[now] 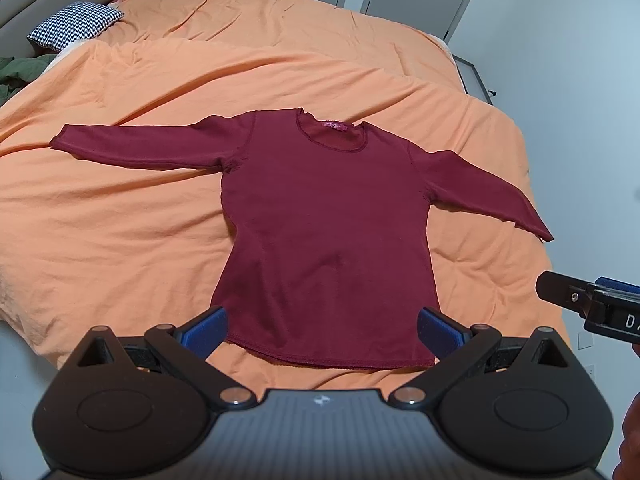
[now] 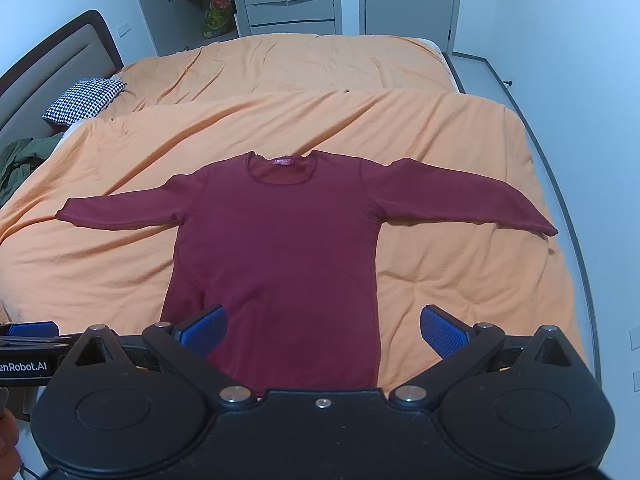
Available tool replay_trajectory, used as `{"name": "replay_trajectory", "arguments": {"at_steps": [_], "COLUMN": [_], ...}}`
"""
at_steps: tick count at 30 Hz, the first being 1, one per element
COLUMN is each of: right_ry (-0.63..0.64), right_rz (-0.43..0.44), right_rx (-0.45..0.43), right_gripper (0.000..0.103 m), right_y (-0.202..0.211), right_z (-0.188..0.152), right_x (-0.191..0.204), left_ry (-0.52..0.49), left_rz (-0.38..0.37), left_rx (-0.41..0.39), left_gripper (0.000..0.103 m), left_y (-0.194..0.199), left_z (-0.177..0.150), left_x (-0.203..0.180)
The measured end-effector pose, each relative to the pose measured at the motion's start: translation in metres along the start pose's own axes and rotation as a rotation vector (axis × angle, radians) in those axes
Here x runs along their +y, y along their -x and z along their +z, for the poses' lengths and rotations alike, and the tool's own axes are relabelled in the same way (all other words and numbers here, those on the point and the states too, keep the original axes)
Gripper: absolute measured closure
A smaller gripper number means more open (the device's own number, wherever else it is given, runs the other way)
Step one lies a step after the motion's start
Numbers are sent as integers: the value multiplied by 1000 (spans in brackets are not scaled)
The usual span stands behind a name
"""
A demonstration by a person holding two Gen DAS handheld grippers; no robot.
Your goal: Fold small clothes
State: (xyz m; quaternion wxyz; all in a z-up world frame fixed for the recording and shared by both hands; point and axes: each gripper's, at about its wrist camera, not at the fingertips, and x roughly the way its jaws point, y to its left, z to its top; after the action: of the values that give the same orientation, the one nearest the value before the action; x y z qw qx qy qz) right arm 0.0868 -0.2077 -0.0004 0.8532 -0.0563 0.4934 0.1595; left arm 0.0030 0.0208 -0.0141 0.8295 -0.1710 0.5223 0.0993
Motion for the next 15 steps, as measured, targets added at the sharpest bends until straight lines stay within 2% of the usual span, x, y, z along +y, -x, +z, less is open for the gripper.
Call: {"name": "replay_trajectory", "arguments": {"at_steps": [7, 15], "right_ry": [-4, -17], "right_rz": [-2, -8], "right_rx": [6, 30], "right_gripper": [1, 1], "right_y": [-3, -16], "right_z": [2, 9], "right_x": [0, 4], "left_ry": [1, -6], "left_rz": [-3, -17], "left_rx": [4, 20], "left_gripper": [0, 0], "left_y": [-3, -17], "left_z": [1, 21], "left_x": [-1, 8]}}
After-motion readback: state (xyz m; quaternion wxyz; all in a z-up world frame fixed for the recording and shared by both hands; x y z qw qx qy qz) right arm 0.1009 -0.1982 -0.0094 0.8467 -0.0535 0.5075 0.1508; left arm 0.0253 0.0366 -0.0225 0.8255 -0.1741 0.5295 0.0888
